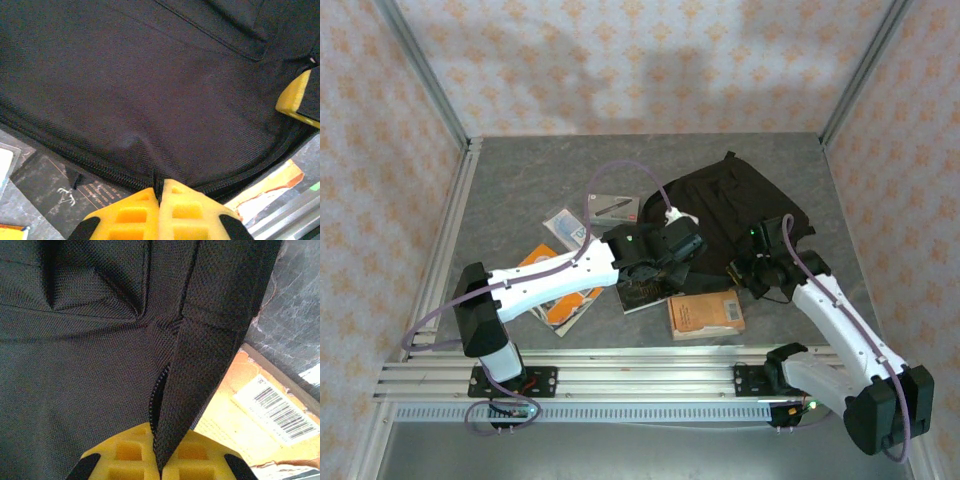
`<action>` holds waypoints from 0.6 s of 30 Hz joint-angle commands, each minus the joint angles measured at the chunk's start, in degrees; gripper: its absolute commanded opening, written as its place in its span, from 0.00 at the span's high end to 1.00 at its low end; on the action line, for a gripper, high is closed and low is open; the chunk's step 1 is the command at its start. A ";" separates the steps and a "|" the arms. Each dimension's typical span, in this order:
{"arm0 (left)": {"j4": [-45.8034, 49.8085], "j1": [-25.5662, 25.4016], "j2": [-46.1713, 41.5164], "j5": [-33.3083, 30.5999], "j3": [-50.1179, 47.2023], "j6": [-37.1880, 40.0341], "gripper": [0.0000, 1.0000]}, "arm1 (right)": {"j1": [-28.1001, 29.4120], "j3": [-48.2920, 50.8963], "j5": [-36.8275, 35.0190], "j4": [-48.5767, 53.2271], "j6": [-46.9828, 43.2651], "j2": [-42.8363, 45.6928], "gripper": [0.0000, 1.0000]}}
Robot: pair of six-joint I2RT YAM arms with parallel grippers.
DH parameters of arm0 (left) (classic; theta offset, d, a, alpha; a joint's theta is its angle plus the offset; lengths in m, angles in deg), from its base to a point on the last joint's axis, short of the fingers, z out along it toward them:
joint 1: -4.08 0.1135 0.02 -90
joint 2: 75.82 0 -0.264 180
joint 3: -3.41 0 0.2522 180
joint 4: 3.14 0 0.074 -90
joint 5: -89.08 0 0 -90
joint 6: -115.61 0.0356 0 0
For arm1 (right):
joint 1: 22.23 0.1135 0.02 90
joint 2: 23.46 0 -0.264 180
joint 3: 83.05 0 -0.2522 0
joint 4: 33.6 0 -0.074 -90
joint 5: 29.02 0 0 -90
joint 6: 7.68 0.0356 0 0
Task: Pack books, pencil case, and school supplies into a backpack
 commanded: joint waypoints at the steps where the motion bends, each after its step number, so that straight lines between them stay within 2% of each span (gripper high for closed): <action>1: 4.33 1.28 -4.40 -7.39 -1.13 2.43 1.00 | -0.36 -0.42 -9.38 3.82 -3.81 -0.37 1.00; 12: 1.66 7.60 -7.12 -6.84 -7.29 2.45 1.00 | -0.37 -3.52 -16.57 5.65 -11.10 -3.89 1.00; 18: 0.94 9.05 -7.07 -6.92 -8.28 3.23 1.00 | -0.43 -6.94 -19.01 5.02 -17.63 -7.27 1.00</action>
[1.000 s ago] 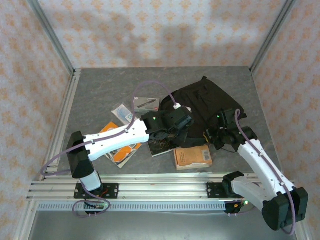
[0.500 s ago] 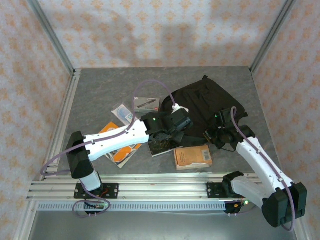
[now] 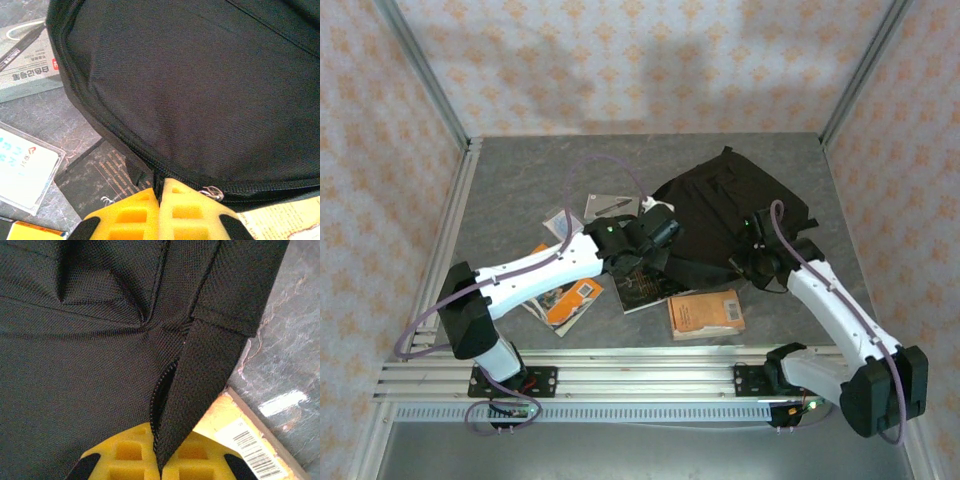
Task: Pack books, pencil case, and school supplies into a backpack
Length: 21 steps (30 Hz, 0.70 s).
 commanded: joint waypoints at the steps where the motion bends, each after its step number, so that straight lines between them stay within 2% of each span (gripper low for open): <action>1: 4.66 1.86 -2.84 -5.39 -0.85 1.49 1.00 | -0.80 -2.95 -12.48 3.75 -7.28 -1.79 1.00; 4: 3.27 1.48 -2.53 -2.18 -1.27 1.08 1.00 | -0.87 -6.37 -14.90 3.80 -10.57 -4.43 1.00; 8: 1.82 -1.01 -1.82 0.53 -0.69 0.42 1.00 | -0.96 -11.39 -17.87 5.62 -10.38 -9.40 1.00; 11: -1.11 -2.53 -0.54 7.66 0.05 -2.70 1.00 | -1.80 -12.63 -19.56 4.52 -8.72 -9.88 0.98; 14: -1.58 -4.87 2.28 10.81 3.98 -5.04 1.00 | -3.06 -13.94 -20.57 3.11 -7.00 -9.93 0.93; 16: -1.71 -5.98 3.84 11.69 6.67 -5.39 1.00 | -3.69 -15.73 -22.16 3.79 -6.31 -11.15 0.71; 18: -2.18 -6.21 4.95 11.90 8.12 -5.76 1.00 | -4.18 -18.13 -24.23 6.30 -5.33 -12.58 0.39; 20: -2.01 -6.21 5.92 11.42 9.40 -5.97 1.00 | -4.22 -20.30 -24.79 9.70 -4.25 -12.53 0.29; 21: -2.17 -6.20 6.37 11.90 9.97 -6.34 1.00 | -4.23 -21.08 -23.64 11.04 -3.86 -11.61 0.27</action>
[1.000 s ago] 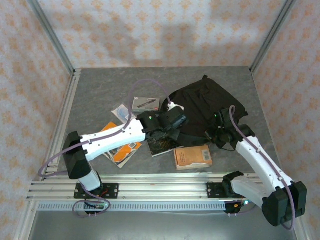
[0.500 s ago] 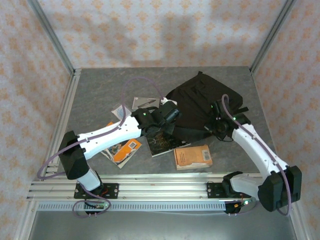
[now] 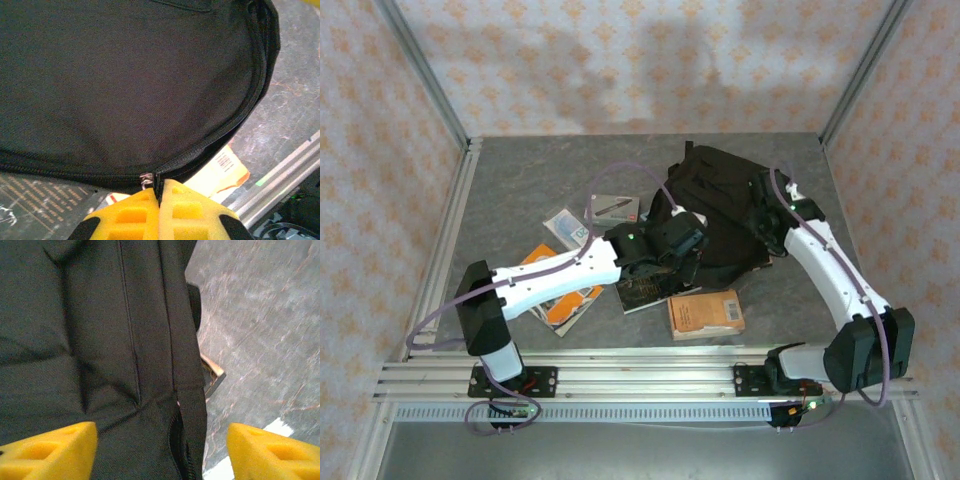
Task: Pack books, pencil case, and school supplies into a backpack
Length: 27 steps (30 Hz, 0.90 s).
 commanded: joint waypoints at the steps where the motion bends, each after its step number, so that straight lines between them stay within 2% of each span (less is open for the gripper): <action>1: 0.48 0.09 1.40 2.10 3.06 -2.08 1.00 | -0.14 -3.37 -3.35 6.50 2.83 2.26 0.26; 4: -0.31 0.09 2.19 3.70 4.47 -2.99 1.00 | -0.17 -1.54 1.00 7.15 6.38 8.93 0.26; 8: -0.38 0.05 2.51 3.86 5.82 -2.88 1.00 | -0.10 2.45 8.13 8.03 13.73 17.24 0.42; 10: -0.75 0.11 2.47 4.69 6.04 -3.12 1.00 | -0.11 4.00 12.81 8.30 16.97 19.37 0.44; 12: -1.23 -0.04 2.42 5.51 6.27 -3.32 1.00 | -0.12 6.03 18.64 7.56 20.43 20.33 0.41; 15: -1.38 -0.43 2.27 5.91 6.73 -3.41 1.00 | -0.01 8.95 25.44 5.93 24.63 20.73 0.27; 18: -1.19 -1.09 2.42 5.78 7.27 -3.23 1.00 | 0.05 11.16 27.57 5.45 27.54 21.40 0.23; 22: -1.01 -1.36 2.90 5.84 7.79 -3.32 1.00 | 0.81 13.32 27.12 5.83 28.78 21.47 0.23; 25: -1.01 -1.61 3.03 5.61 8.02 -3.32 1.00 | 1.83 14.21 26.60 5.68 29.27 21.17 0.31; 27: -0.75 -1.70 3.04 5.41 8.23 -3.23 1.00 | 2.51 15.07 25.58 4.36 29.41 21.58 0.44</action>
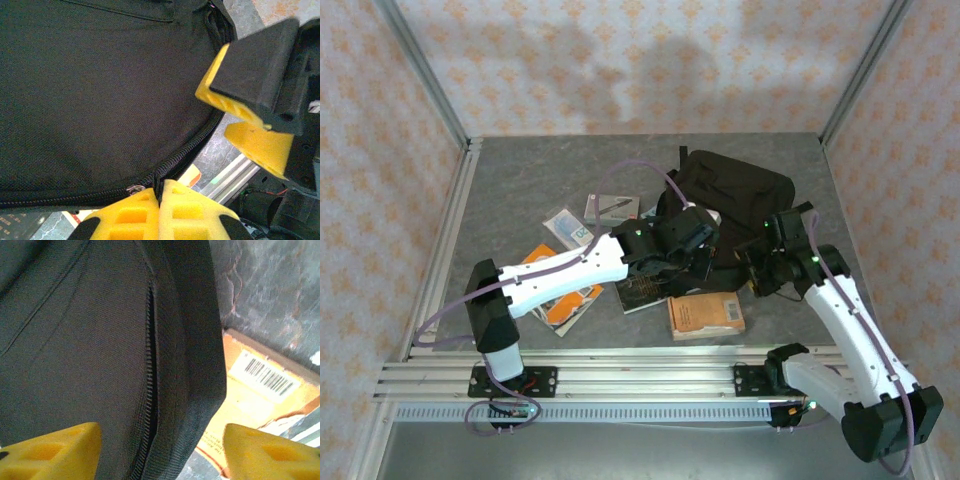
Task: Pack books, pencil case, and school supplies into a backpack
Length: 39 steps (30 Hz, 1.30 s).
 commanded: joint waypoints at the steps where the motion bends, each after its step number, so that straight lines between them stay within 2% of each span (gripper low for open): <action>1: -0.42 -0.67 0.48 0.32 2.43 -0.29 1.00 | 1.17 1.52 -1.43 -0.66 1.38 0.65 0.50; 4: 0.60 -0.64 0.06 -1.30 2.13 0.50 1.00 | 1.52 2.31 -4.60 -0.45 -0.06 0.34 0.66; 8: 2.38 -0.22 -0.62 -4.34 -0.22 1.48 1.00 | 1.56 3.97 -7.87 -0.50 -2.10 -0.64 0.97; 9: 2.40 0.07 -0.98 -4.71 -1.28 1.55 1.00 | 1.58 4.54 -8.17 -0.97 -2.57 -0.83 1.00; 18: 1.26 2.99 -5.29 -7.80 -9.56 1.30 1.00 | 1.51 7.04 -10.65 -2.69 -6.41 -0.49 1.00; 33: 1.16 9.03 -10.52 -10.07 -15.90 3.03 1.00 | 1.43 5.73 -21.06 -0.81 -11.79 -2.05 1.00; 36: 1.02 9.14 -10.03 -11.56 -16.67 3.58 1.00 | 1.38 3.34 -23.50 -0.81 -15.68 -3.42 0.99; 39: -0.29 9.14 -9.55 -10.23 -17.90 3.05 1.00 | 1.35 1.51 -26.60 -1.71 -19.76 -4.69 0.96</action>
